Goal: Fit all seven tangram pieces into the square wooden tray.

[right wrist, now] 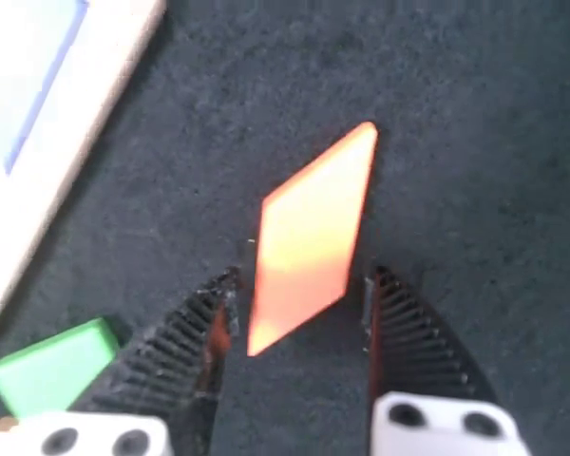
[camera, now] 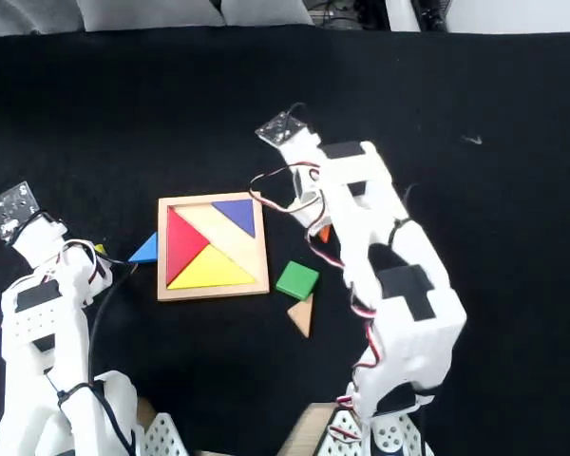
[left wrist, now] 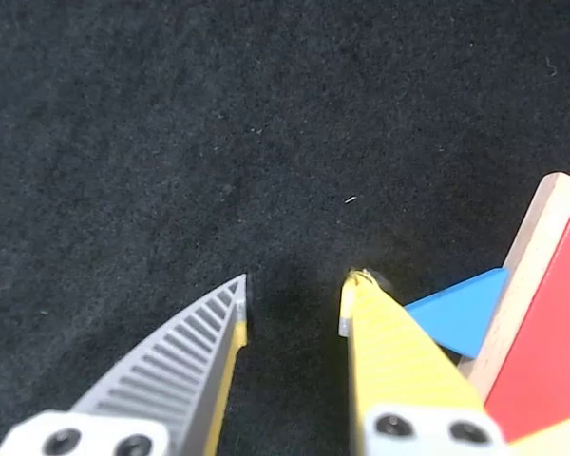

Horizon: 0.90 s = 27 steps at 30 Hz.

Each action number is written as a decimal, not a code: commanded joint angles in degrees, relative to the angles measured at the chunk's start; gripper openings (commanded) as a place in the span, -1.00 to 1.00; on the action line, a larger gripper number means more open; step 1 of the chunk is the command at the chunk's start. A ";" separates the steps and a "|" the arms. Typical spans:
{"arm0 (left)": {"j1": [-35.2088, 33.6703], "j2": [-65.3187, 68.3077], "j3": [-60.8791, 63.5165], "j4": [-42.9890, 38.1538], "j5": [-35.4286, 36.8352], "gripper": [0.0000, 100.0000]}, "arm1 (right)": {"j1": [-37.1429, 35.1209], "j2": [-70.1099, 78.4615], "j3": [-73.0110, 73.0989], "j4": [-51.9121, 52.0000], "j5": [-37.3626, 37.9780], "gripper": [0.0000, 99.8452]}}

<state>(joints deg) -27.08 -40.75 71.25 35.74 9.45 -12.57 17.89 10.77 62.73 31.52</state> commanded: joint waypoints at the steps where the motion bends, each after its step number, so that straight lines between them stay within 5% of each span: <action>1: 0.13 -0.97 -0.48 -0.97 -0.26 -0.66 | -2.90 -5.23 1.10 0.18 0.53 -0.62; 27: 0.13 -1.05 0.13 -0.97 -0.26 -0.66 | 7.65 11.91 -14.90 1.85 2.29 -0.62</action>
<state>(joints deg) -27.08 -40.75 71.52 35.74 9.45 -8.88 29.76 -0.84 64.66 33.63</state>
